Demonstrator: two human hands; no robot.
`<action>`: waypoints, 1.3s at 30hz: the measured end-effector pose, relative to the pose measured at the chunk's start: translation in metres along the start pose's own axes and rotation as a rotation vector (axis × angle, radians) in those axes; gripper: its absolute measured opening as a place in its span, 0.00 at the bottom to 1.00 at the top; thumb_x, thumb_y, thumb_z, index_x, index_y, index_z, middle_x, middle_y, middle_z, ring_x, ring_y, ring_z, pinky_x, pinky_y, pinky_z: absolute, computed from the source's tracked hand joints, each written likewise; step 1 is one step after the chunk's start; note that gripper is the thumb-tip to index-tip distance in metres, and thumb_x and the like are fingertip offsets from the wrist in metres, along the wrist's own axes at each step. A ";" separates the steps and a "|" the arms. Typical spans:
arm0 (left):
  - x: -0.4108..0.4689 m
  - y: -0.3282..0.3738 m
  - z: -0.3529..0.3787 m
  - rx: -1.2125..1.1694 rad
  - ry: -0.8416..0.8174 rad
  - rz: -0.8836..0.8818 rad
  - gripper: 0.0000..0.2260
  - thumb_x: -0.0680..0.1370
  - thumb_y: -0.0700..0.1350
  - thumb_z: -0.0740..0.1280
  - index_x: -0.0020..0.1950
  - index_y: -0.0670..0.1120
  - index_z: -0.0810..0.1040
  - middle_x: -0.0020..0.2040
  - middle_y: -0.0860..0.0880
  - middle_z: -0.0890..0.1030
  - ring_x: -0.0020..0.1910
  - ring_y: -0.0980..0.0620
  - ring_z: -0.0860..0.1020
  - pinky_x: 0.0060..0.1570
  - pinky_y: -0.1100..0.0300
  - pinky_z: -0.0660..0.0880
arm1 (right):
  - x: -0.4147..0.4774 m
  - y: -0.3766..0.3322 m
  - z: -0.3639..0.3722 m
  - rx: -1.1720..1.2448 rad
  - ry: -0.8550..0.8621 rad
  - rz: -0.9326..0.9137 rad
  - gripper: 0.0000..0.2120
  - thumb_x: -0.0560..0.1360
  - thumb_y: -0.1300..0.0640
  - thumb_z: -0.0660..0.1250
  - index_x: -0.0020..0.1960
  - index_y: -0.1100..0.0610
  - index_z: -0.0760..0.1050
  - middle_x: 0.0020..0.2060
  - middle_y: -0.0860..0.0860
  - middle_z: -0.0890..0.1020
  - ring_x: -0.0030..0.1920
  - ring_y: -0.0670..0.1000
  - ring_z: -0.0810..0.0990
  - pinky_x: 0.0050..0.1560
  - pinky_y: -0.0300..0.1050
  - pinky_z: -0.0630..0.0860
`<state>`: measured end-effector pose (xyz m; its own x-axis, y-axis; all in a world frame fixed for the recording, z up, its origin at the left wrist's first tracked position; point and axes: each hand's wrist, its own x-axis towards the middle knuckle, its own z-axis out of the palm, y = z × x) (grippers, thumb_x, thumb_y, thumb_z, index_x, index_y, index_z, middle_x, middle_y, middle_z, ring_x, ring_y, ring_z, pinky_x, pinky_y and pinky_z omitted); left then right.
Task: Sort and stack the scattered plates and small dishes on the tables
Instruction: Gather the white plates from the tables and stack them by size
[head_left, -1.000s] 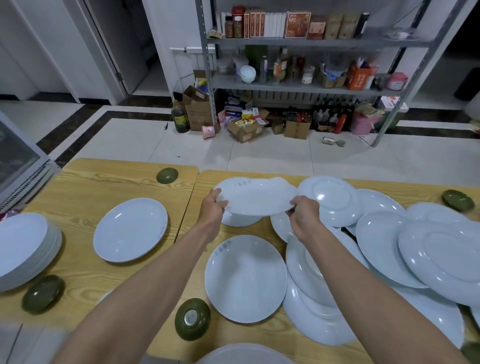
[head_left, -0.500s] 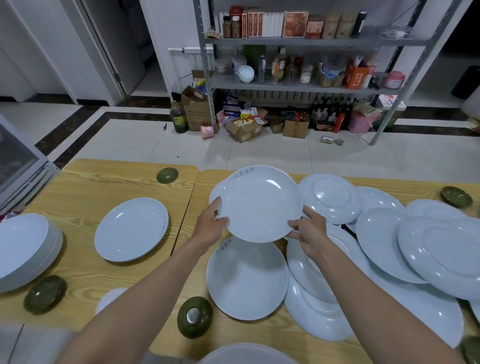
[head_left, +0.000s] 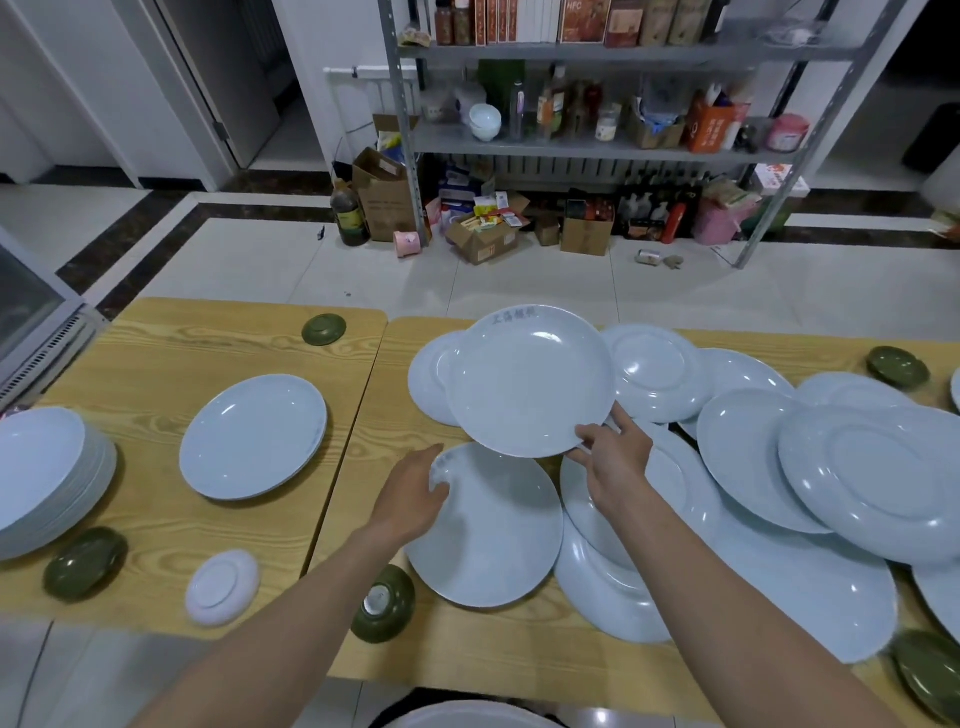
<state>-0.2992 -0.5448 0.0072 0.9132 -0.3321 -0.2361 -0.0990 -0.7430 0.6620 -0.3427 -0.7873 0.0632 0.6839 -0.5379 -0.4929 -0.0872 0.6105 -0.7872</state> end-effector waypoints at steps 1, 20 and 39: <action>-0.003 -0.003 0.002 -0.005 -0.004 0.016 0.21 0.79 0.41 0.65 0.72 0.44 0.70 0.69 0.44 0.74 0.70 0.43 0.69 0.65 0.53 0.67 | -0.004 0.002 -0.001 0.008 0.002 0.001 0.34 0.70 0.78 0.64 0.72 0.56 0.71 0.50 0.45 0.83 0.47 0.54 0.84 0.42 0.51 0.84; -0.035 -0.058 -0.008 0.422 -0.155 0.085 0.26 0.81 0.50 0.62 0.78 0.50 0.60 0.76 0.42 0.63 0.73 0.42 0.64 0.67 0.50 0.68 | -0.082 0.048 -0.008 0.089 0.205 -0.090 0.34 0.71 0.77 0.65 0.72 0.55 0.71 0.58 0.55 0.83 0.50 0.57 0.84 0.41 0.51 0.83; -0.005 -0.072 0.015 -0.419 -0.081 -0.316 0.25 0.77 0.32 0.66 0.67 0.55 0.72 0.59 0.45 0.75 0.53 0.47 0.76 0.37 0.60 0.79 | -0.079 0.043 -0.021 0.091 0.212 -0.059 0.33 0.72 0.77 0.64 0.73 0.55 0.71 0.57 0.56 0.82 0.53 0.60 0.83 0.41 0.52 0.84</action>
<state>-0.3026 -0.4981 -0.0498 0.8381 -0.1857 -0.5130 0.3574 -0.5234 0.7735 -0.4155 -0.7307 0.0601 0.5175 -0.6784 -0.5215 0.0205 0.6191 -0.7851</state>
